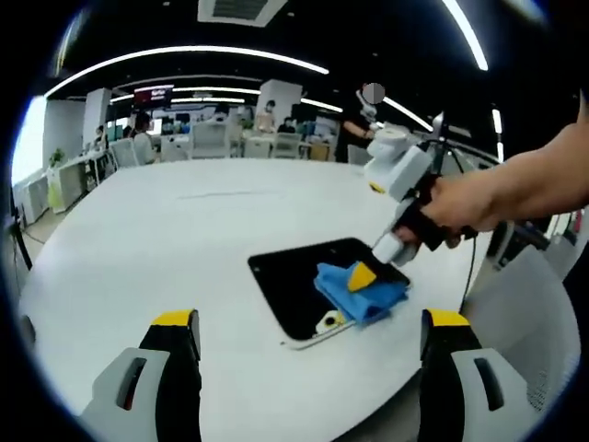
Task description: Wipe the mirror surface with the cleaning cloth until all visible marks leave the cleaned area.
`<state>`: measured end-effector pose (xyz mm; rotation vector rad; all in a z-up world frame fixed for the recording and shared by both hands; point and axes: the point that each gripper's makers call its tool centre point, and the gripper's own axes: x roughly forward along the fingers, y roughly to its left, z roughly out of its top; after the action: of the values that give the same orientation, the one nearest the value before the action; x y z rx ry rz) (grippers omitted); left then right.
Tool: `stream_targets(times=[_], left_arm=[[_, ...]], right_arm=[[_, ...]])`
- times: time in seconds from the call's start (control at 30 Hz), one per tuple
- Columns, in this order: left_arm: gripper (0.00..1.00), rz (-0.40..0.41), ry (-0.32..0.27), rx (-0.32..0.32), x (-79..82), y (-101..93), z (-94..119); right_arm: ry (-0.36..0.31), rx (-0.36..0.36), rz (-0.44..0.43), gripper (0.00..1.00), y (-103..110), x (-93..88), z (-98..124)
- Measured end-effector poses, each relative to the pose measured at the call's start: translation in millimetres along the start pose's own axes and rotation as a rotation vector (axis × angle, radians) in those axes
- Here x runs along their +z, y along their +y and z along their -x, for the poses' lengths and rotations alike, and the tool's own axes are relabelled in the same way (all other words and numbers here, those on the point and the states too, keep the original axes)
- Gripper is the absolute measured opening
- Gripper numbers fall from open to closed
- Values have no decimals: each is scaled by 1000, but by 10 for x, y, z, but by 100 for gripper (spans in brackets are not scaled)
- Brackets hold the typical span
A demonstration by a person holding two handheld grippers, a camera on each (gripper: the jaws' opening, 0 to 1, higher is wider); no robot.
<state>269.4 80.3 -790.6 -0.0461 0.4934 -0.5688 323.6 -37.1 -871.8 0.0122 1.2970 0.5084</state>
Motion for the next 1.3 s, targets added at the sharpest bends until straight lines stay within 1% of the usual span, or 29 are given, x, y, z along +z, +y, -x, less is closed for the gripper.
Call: stream_targets(times=[0.1, 0.23, 0.37, 0.57, 0.63, 0.67, 0.7, 0.77, 1.03, 1.2, 1.3], left_arm=[[100, 1, -5, -3, 7, 2, 1], [100, -16, 10, -8, -20, -8, -10], [100, -17, 22, 5, -52, 27, -10], [100, -26, 18, 30, -53, 76, -1], [100, -34, 37, 31, -88, 85, -7], [100, -23, 43, 28, -100, 84, -5], [100, -21, 39, 28, -94, 83, -2], [100, -45, 26, 35, -73, 102, 7], [100, -55, 31, 48, -82, 131, 18], [100, -60, 31, 55, -69, 135, 26], [100, -78, 25, 60, -51, 131, 35]], right_arm=[[0, -3, 6, 0, -31, 56, -7], [-3, -7, 20, 0, -71, 146, -35], [0, -4, 25, 0, -112, 241, -56], [-2, -5, 41, 0, -161, 370, -65], [-5, -2, 41, 0, -179, 413, -62], [-6, 0, 40, 0, -190, 440, -63], [-7, 1, 42, 0, -197, 457, -65], [-8, 3, 43, 0, -221, 506, -76], [2, 2, 36, 0, -286, 643, -90], [-6, 4, 25, 0, -344, 767, -111], [-10, -2, 23, 0, -365, 825, -109]])
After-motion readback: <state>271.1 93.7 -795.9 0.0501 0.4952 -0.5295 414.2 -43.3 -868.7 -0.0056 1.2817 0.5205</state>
